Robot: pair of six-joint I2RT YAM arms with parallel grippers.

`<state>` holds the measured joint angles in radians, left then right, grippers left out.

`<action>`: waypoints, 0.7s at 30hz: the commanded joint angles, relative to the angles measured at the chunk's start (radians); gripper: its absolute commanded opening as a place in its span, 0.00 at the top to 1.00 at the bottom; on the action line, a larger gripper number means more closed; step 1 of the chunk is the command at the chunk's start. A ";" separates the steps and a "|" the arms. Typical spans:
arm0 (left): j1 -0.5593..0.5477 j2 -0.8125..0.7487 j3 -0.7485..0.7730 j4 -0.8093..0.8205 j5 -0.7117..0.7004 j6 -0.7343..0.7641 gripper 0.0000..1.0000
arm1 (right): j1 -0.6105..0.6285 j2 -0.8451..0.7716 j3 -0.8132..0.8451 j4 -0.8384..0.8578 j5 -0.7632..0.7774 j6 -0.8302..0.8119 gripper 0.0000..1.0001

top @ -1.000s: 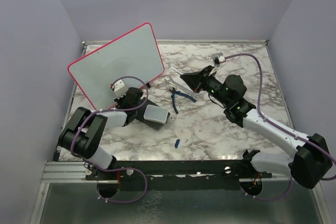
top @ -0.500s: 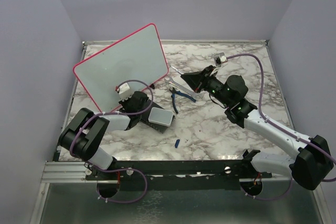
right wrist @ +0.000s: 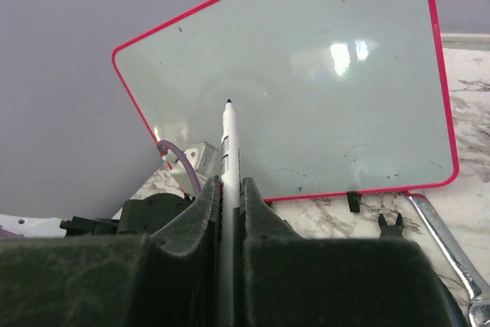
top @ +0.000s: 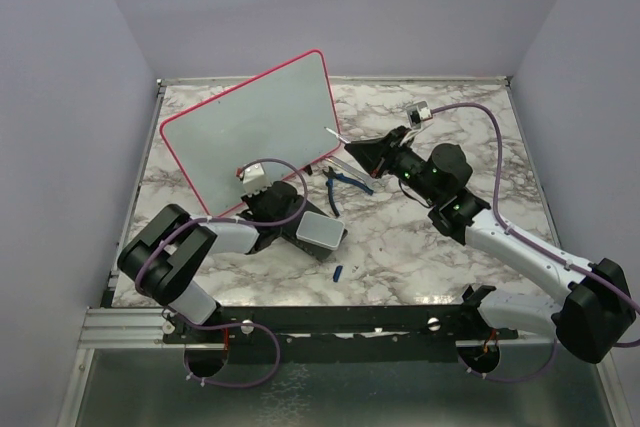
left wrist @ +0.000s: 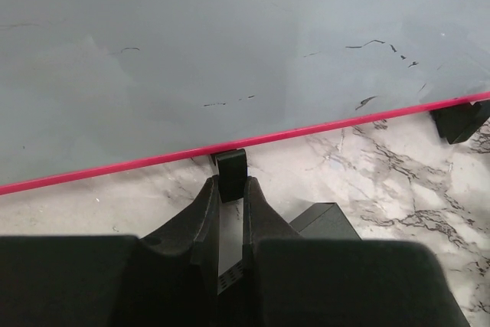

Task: Write a sentence on the whiteboard
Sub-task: Move the whiteboard to the center of the board.

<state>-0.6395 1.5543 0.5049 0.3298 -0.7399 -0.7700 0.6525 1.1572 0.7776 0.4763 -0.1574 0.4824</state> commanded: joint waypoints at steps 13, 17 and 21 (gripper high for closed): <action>-0.091 0.002 0.037 -0.177 0.099 -0.051 0.84 | -0.004 -0.019 -0.013 -0.011 0.008 0.007 0.99; -0.092 -0.034 0.049 -0.223 0.071 -0.038 0.73 | -0.004 -0.022 -0.011 -0.013 0.009 0.006 0.99; -0.089 -0.053 0.057 -0.263 0.044 -0.026 0.65 | -0.004 -0.023 -0.010 -0.012 0.008 0.005 0.99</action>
<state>-0.7128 1.5249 0.5484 0.1764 -0.7414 -0.8062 0.6525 1.1572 0.7769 0.4732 -0.1574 0.4824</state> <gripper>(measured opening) 0.305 0.093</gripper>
